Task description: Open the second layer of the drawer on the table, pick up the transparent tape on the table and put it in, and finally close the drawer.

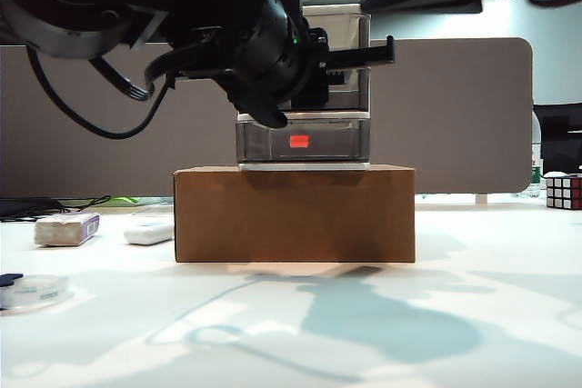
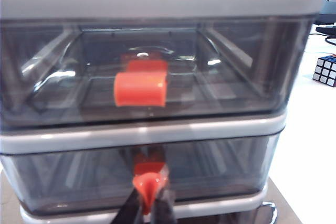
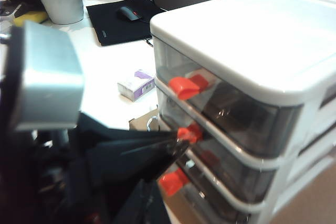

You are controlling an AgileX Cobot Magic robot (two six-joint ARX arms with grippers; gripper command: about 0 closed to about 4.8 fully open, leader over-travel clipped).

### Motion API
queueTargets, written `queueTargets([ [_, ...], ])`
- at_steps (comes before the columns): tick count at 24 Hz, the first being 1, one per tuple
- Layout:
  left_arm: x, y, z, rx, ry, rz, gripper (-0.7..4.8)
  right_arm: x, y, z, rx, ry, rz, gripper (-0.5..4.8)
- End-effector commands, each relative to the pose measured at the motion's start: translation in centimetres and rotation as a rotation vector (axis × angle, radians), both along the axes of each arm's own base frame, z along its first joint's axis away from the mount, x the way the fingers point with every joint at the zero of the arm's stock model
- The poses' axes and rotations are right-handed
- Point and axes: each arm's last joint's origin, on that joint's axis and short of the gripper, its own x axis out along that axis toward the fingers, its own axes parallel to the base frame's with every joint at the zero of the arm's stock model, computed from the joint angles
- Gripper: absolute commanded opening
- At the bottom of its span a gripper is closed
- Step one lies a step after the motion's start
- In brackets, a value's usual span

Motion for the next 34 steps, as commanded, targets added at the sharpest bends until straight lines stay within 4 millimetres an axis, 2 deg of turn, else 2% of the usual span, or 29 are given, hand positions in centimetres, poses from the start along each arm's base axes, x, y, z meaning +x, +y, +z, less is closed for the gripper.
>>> queueTargets([
  [1, 0.0, -0.1, 0.2, -0.011, -0.005, 0.003, -0.06, 1.8, 1.0, 0.3, 0.019, -0.025, 0.001, -0.05],
  [9, 0.0, -0.1, 0.2, -0.011, -0.005, 0.003, -0.06, 4.4, 2.4, 1.4, 0.016, -0.022, -0.001, -0.05],
  [20, -0.9, -0.5, 0.1, 0.005, -0.003, 0.020, -0.06, 5.5, 2.5, 1.7, 0.005, -0.035, -0.096, -0.05],
  [34, -5.5, -2.1, -0.8, 0.089, 0.024, 0.037, -0.06, 5.7, 2.2, 1.7, -0.002, -0.037, -0.143, -0.05],
])
